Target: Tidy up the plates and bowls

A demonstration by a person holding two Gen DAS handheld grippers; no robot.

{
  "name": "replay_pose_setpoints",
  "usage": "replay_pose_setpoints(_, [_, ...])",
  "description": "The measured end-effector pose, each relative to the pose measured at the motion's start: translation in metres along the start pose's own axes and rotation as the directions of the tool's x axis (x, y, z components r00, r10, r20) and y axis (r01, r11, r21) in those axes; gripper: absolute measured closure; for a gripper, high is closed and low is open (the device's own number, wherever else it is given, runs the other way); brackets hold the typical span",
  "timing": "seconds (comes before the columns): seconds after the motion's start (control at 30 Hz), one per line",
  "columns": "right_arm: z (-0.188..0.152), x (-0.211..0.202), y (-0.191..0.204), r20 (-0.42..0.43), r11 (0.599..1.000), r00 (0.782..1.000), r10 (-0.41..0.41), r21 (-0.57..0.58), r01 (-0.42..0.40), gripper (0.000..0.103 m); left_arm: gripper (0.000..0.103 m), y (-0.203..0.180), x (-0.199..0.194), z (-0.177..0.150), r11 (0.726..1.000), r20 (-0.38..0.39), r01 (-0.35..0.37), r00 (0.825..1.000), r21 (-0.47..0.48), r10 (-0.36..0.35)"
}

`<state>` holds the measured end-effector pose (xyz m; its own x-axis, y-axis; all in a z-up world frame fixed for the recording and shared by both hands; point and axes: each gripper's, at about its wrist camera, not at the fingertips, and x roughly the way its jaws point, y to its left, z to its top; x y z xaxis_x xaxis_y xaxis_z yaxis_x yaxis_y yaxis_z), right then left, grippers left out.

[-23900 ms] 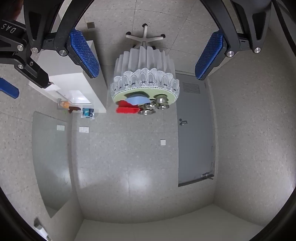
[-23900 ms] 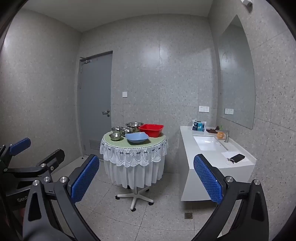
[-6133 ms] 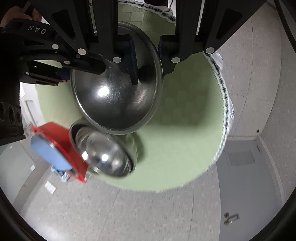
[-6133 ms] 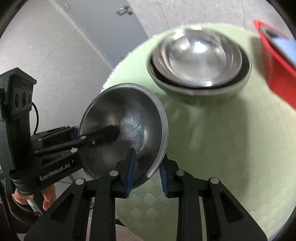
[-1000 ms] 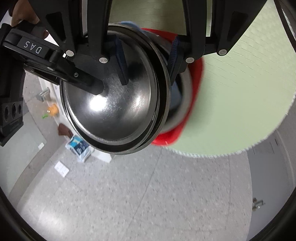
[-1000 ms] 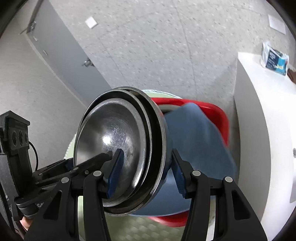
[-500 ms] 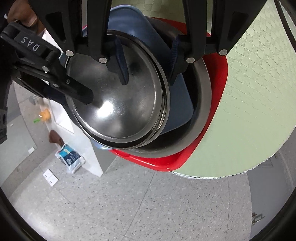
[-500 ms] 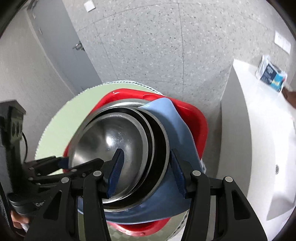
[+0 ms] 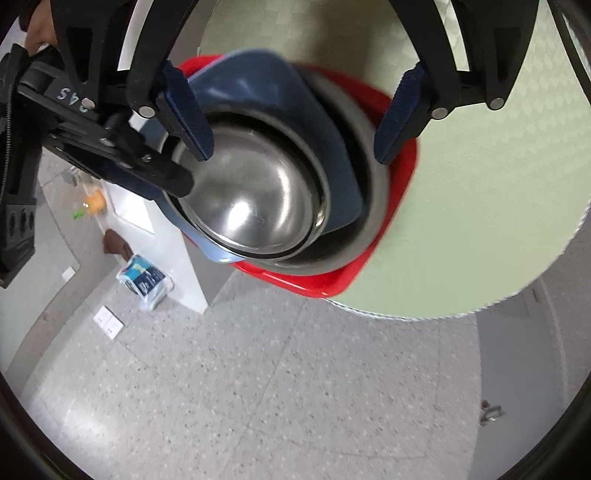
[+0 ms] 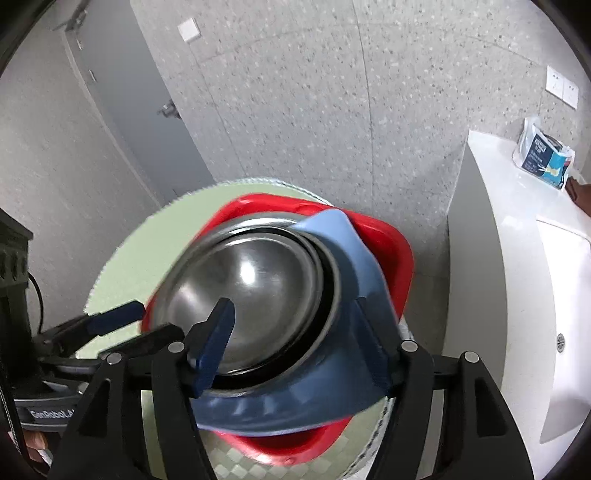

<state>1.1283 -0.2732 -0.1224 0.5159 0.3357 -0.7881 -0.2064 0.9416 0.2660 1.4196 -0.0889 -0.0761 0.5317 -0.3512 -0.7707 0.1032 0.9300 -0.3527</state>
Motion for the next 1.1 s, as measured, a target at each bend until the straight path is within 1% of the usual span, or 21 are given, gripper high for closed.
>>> replay_pose_setpoints(0.1, [-0.008, -0.017, 0.010, 0.035, 1.000, 0.999, -0.010, -0.010, 0.011, 0.031, 0.006, 0.000, -0.028, -0.018, 0.999, 0.054, -0.050, 0.997, 0.021, 0.049])
replay_pose_setpoints(0.17, [-0.017, -0.031, 0.017, 0.057, 1.000, 0.998, -0.006, -0.010, 0.007, 0.030, 0.003, -0.001, -0.051, -0.033, 0.996, 0.103, -0.088, 0.991, 0.032, 0.085])
replay_pose_setpoints(0.2, [-0.022, -0.038, 0.021, 0.066, 1.000, 0.998, -0.008, -0.011, 0.009, 0.029, 0.003, -0.002, -0.064, -0.042, 0.993, 0.135, -0.113, 0.985, 0.036, 0.107])
replay_pose_setpoints(0.27, [-0.035, -0.056, 0.031, 0.093, 1.000, 0.996, -0.010, -0.012, 0.011, 0.027, 0.002, -0.006, -0.086, -0.060, 0.989, 0.184, -0.140, 0.974, 0.045, 0.130])
replay_pose_setpoints(0.3, [-0.041, -0.064, 0.035, 0.104, 1.000, 0.994, -0.017, -0.012, 0.018, 0.023, 0.002, -0.007, -0.095, -0.067, 0.988, 0.199, -0.148, 0.971, 0.046, 0.136])
replay_pose_setpoints(0.33, [-0.049, -0.072, 0.043, 0.116, 0.999, 0.993, -0.028, -0.012, 0.030, 0.021, 0.002, -0.006, -0.109, -0.078, 0.986, 0.223, -0.159, 0.964, 0.046, 0.145])
replay_pose_setpoints(0.43, [-0.078, -0.095, 0.069, 0.155, 0.999, 0.987, -0.045, -0.012, 0.048, 0.020, 0.001, -0.004, -0.144, -0.115, 0.984, 0.259, -0.172, 0.954, 0.048, 0.154])
replay_pose_setpoints(0.53, [-0.111, -0.120, 0.103, 0.196, 0.999, 0.979, -0.050, -0.003, 0.052, 0.018, 0.001, -0.004, -0.183, -0.160, 0.981, 0.297, -0.188, 0.940, 0.048, 0.166])
replay_pose_setpoints(0.57, [-0.123, -0.129, 0.116, 0.212, 0.998, 0.976, -0.056, 0.001, 0.057, 0.015, 0.001, -0.001, -0.197, -0.179, 0.980, 0.307, -0.191, 0.937, 0.052, 0.166])
replay_pose_setpoints(0.6, [-0.135, -0.137, 0.128, 0.225, 0.998, 0.972, -0.062, 0.006, 0.062, 0.009, 0.001, 0.001, -0.210, -0.198, 0.979, 0.316, -0.195, 0.934, 0.055, 0.168])
replay_pose_setpoints(0.67, [-0.161, -0.155, 0.152, 0.254, 0.997, 0.965, -0.072, 0.013, 0.071, 0.003, 0.001, 0.002, -0.238, -0.234, 0.978, 0.335, -0.198, 0.927, 0.062, 0.167])
replay_pose_setpoints(0.73, [-0.188, -0.177, 0.173, 0.289, 0.996, 0.954, -0.083, 0.017, 0.082, 0.003, 0.001, 0.005, -0.269, -0.270, 0.977, 0.364, -0.206, 0.915, 0.052, 0.174])
replay_pose_setpoints(0.77, [-0.196, -0.184, 0.179, 0.297, 0.997, 0.951, -0.082, 0.015, 0.081, 0.002, 0.001, 0.007, -0.282, -0.286, 0.977, 0.371, -0.208, 0.912, 0.049, 0.176])
replay_pose_setpoints(0.8, [-0.211, -0.197, 0.190, 0.308, 0.997, 0.948, -0.077, 0.009, 0.078, 0.000, 0.001, 0.008, -0.294, -0.301, 0.977, 0.375, -0.209, 0.910, 0.053, 0.174])
replay_pose_setpoints(0.87, [-0.227, -0.210, 0.200, 0.308, 0.996, 0.948, -0.084, 0.010, 0.085, 0.000, 0.001, 0.003, -0.324, -0.335, 0.974, 0.389, -0.217, 0.905, 0.068, 0.175])
replay_pose_setpoints(0.9, [-0.239, -0.220, 0.207, 0.305, 0.997, 0.949, -0.079, 0.010, 0.080, 0.000, 0.001, 0.003, -0.336, -0.348, 0.972, 0.403, -0.221, 0.899, 0.074, 0.173])
replay_pose_setpoints(1.0, [-0.266, -0.249, 0.217, 0.324, 0.996, 0.942, -0.083, 0.012, 0.084, 0.000, 0.001, -0.008, -0.375, -0.395, 0.967, 0.462, -0.241, 0.869, 0.084, 0.176])
replay_pose_setpoints(1.07, [-0.287, -0.270, 0.224, 0.347, 0.996, 0.934, -0.090, 0.011, 0.092, 0.000, 0.001, -0.014, -0.398, -0.427, 0.965, 0.480, -0.246, 0.859, 0.087, 0.176])
replay_pose_setpoints(1.1, [-0.293, -0.276, 0.224, 0.353, 0.995, 0.931, -0.094, 0.011, 0.096, 0.000, 0.001, -0.014, -0.405, -0.440, 0.966, 0.483, -0.244, 0.858, 0.089, 0.172])
